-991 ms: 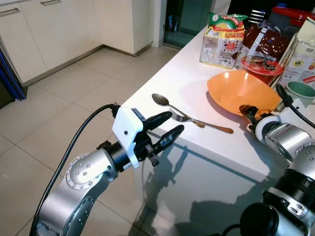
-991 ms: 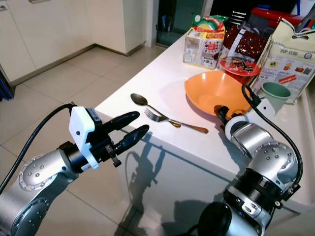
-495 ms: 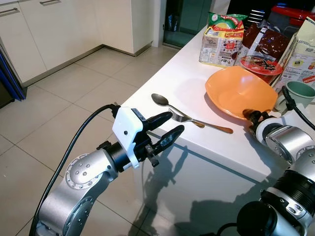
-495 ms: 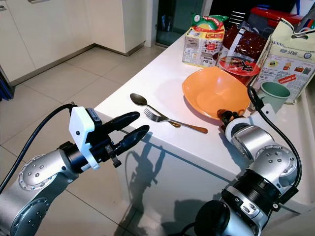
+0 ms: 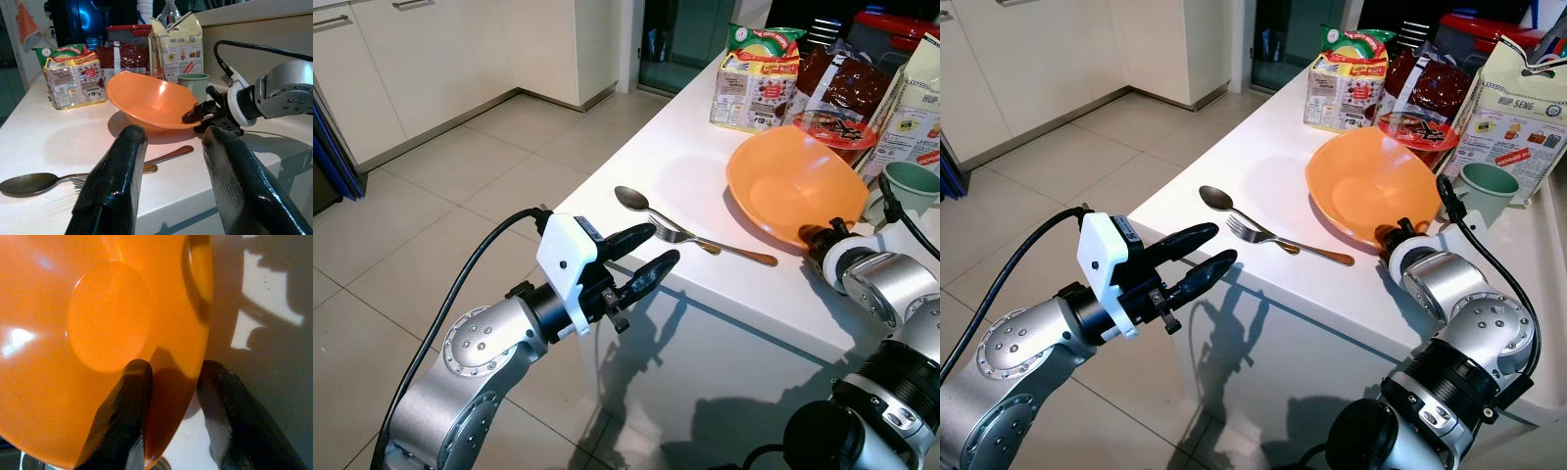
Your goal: Setting the table
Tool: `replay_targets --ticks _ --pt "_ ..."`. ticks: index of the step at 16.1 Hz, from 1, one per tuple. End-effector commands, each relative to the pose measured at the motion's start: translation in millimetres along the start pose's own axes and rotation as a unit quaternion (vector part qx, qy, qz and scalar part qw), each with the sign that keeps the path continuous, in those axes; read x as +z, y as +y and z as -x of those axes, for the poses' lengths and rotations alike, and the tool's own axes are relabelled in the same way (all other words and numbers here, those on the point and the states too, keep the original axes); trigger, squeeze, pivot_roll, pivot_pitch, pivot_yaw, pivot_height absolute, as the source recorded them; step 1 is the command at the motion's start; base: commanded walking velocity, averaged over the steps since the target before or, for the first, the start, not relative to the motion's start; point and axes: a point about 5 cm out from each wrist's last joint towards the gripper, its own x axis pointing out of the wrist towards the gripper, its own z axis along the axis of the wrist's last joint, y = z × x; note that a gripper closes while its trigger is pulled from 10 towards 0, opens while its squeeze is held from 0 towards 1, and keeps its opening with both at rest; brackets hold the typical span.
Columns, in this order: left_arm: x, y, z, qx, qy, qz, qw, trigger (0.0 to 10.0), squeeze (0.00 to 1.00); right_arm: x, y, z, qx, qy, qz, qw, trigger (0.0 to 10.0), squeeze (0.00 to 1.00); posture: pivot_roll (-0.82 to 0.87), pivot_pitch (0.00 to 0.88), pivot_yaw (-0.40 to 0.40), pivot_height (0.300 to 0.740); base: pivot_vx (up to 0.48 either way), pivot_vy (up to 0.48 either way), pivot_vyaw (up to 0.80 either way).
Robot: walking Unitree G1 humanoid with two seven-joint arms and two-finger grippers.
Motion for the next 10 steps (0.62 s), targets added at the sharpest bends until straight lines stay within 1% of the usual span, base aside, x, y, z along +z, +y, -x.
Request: replay_targets --ticks 1,8,10 --pt "3 -3.1 -0.7 -0.012 -0.001 -0.002 1.000 10.0 0.00 0 2.0 0.8 0.002 0.003 -0.009 1.000 0.0 0.00 0.09 0.000 -0.048 0.740 0.000 0.000 0.00" --pt "3 0.0 -1.9 -0.008 -0.001 -0.007 1.000 10.0 0.00 4 12.8 1.2 0.026 -0.001 -0.031 0.999 0.0 0.00 0.09 0.000 -0.045 0.740 0.000 0.000 0.00" --pt "3 1.1 -2.7 -0.009 -0.002 -0.009 1.000 10.0 0.00 5 18.7 1.8 0.042 -0.001 -0.041 0.998 0.0 0.00 0.09 0.000 -0.043 0.740 0.000 0.000 0.00"
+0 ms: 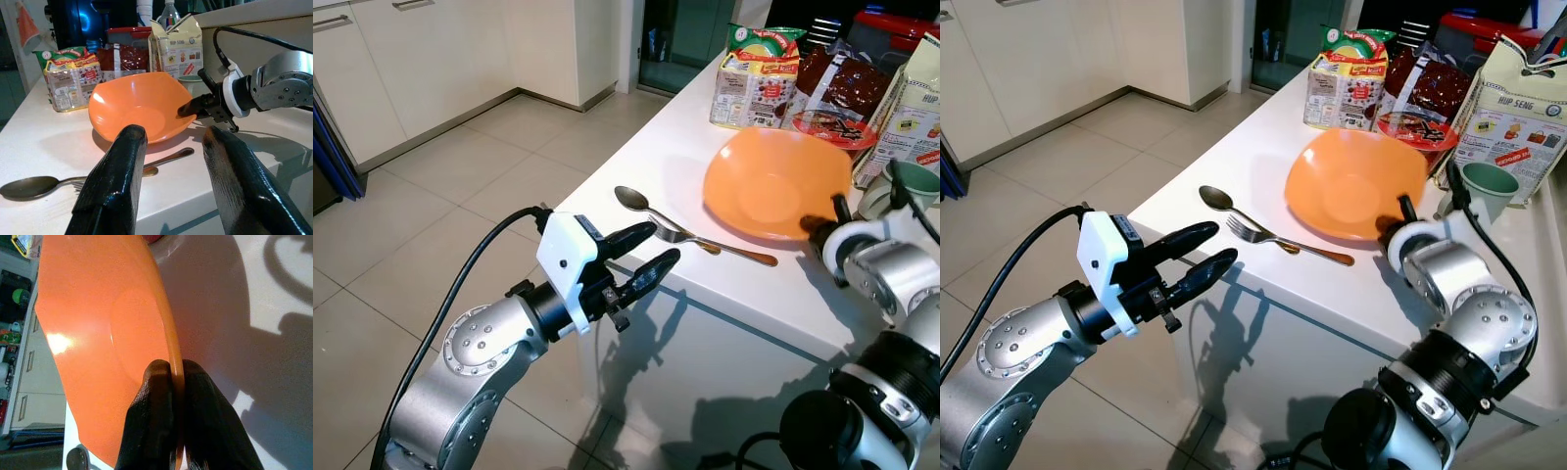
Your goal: Setting the table
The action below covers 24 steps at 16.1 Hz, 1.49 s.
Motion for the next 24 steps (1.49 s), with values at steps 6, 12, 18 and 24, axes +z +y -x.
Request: replay_targets --ticks 6,12,18,24 --pt "1 5.2 -2.8 0.007 -0.002 -0.018 1.000 10.0 0.00 -2 12.6 -1.1 0.044 0.009 -0.041 0.998 0.0 0.00 0.09 0.000 -0.041 0.740 0.000 0.000 0.00" --pt "6 31.0 -3.0 0.107 -0.011 -0.056 0.993 10.0 0.00 5 65.9 21.7 0.262 -0.008 -0.019 0.965 0.0 0.00 0.08 0.000 -0.038 0.740 0.000 0.000 0.00" --pt "1 68.8 9.0 0.281 0.017 -0.078 0.956 10.0 0.00 2 81.3 38.8 0.298 -0.159 0.203 0.919 10.0 0.00 0.08 0.000 -0.038 0.740 0.000 0.000 0.00" --pt "-2 65.6 3.9 0.289 0.021 -0.086 0.953 10.0 0.00 -24 82.7 46.6 0.322 -0.224 0.345 0.853 10.0 0.00 0.08 0.000 -0.035 0.740 -0.139 0.000 0.00"
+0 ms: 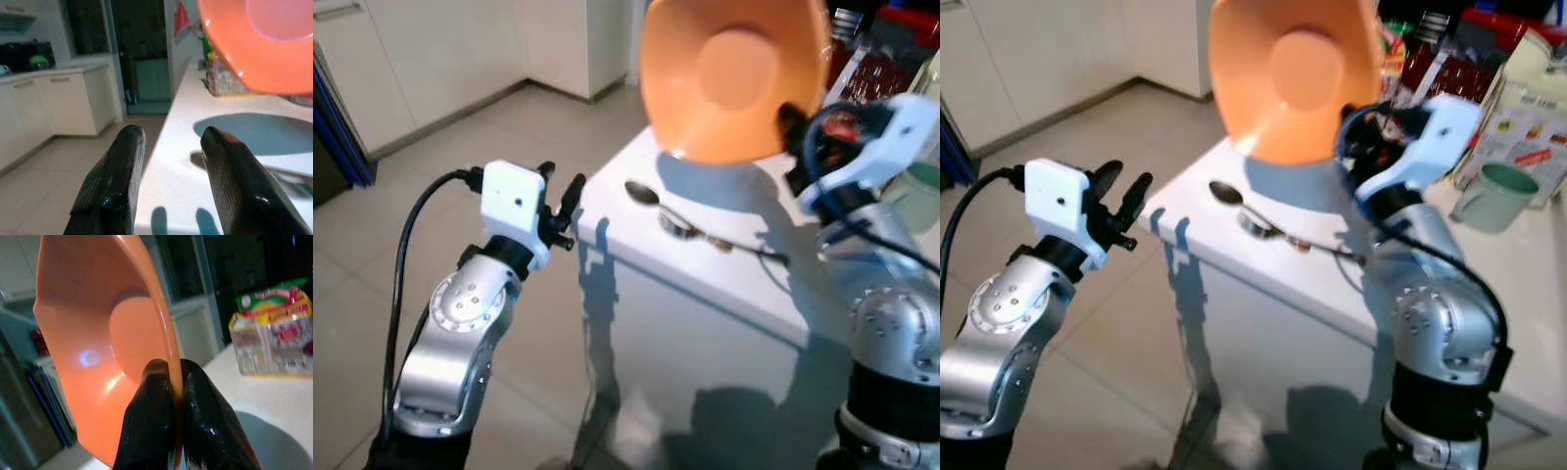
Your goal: Setting the table
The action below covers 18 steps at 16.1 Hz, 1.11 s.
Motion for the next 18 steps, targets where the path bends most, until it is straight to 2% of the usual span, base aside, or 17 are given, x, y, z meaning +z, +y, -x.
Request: replay_targets --ticks 1,6,8,11,13,18 --pt "-1 -2.7 -1.0 -0.005 0.003 -0.007 1.000 10.0 0.00 5 0.9 1.9 0.003 -0.020 0.010 1.000 10.0 0.00 0.08 0.000 -0.035 0.740 -0.281 0.000 0.00" --pt "-2 -3.3 -1.0 -0.007 0.007 -0.010 1.000 10.0 0.00 -3 -2.5 6.8 -0.008 -0.034 0.050 0.998 10.0 0.00 0.08 0.000 -0.032 0.740 -0.280 0.000 0.00" --pt "-2 -3.7 -1.5 -0.009 0.007 -0.010 1.000 10.0 0.00 -1 -5.4 7.8 -0.028 -0.044 0.080 0.995 10.0 0.00 0.08 0.000 -0.028 0.740 -0.281 0.000 0.00" --pt "-2 -4.0 -1.3 -0.011 0.007 -0.010 1.000 10.0 0.00 -3 -5.5 8.8 -0.023 -0.046 0.075 0.996 10.0 0.00 0.08 0.000 -0.026 0.740 -0.176 0.000 0.00" --pt "-3 -2.7 -1.1 -0.004 0.010 -0.007 1.000 10.0 0.00 -6 -9.1 10.1 -0.047 -0.042 0.065 0.996 10.0 0.00 0.08 0.000 -0.029 0.740 0.000 0.000 -0.80" --pt "-6 -2.6 0.9 0.001 0.015 0.003 1.000 10.0 0.00 -12 -11.5 17.2 -0.057 -0.031 0.063 0.996 10.0 0.00 0.08 0.000 -0.029 0.740 0.000 0.000 -0.80"
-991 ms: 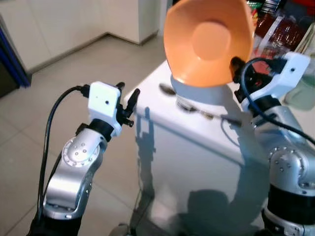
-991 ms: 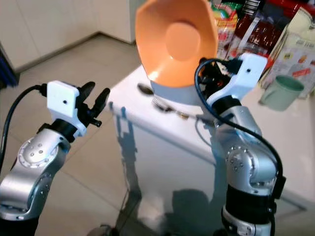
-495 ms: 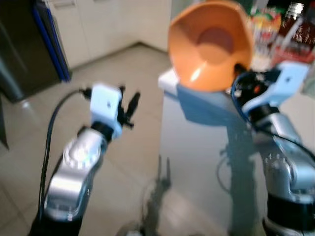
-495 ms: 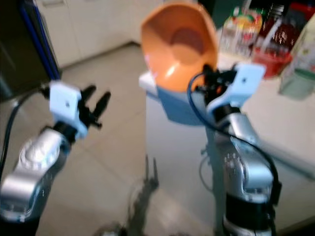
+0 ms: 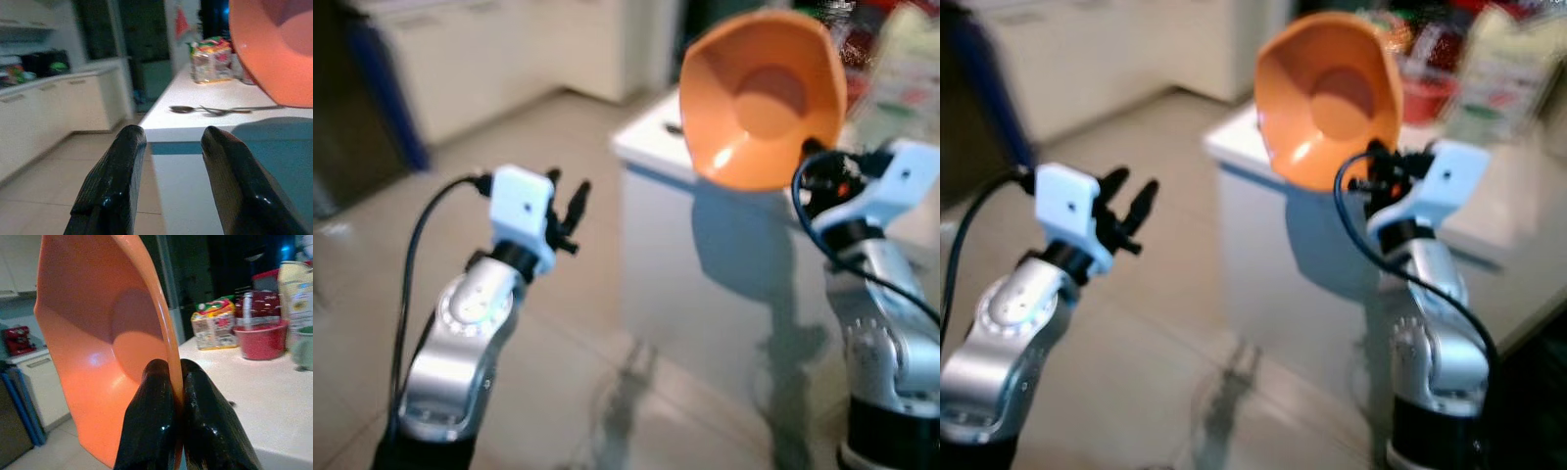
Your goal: Setting the table
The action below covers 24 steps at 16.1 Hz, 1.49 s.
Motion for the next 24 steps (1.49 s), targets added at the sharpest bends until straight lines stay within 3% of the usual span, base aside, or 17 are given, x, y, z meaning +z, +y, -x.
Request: replay_targets --ticks 1,7,9,13,24 --pt "-2 -3.5 -0.6 -0.005 0.003 0.012 1.000 10.0 0.00 8 2.4 1.8 0.008 -0.016 0.005 1.000 10.0 0.00 0.08 0.000 -0.029 0.740 0.000 0.000 -0.80" --pt "-12 6.0 6.7 0.042 0.004 0.039 0.998 10.0 0.00 -2 4.3 11.9 0.036 0.009 0.045 0.998 10.0 0.00 0.07 0.000 -0.030 0.740 0.000 0.000 -0.80" --pt "-15 5.7 10.6 0.042 0.009 0.027 0.999 10.0 0.00 -9 1.3 17.0 0.038 0.025 0.055 0.997 10.0 0.00 0.06 0.000 -0.035 0.740 0.000 0.000 -0.80" --pt "-21 0.5 13.2 0.037 0.018 0.019 0.999 10.0 0.00 -15 -0.2 22.5 0.047 0.044 0.073 0.995 10.0 0.00 0.06 0.000 -0.035 0.740 0.000 -0.457 0.00" --pt "-19 -7.4 5.1 0.025 0.006 0.014 1.000 10.0 0.00 -14 -5.6 23.2 0.014 0.024 0.067 0.997 10.0 0.00 0.05 0.000 -0.035 0.740 0.000 -0.480 0.00"
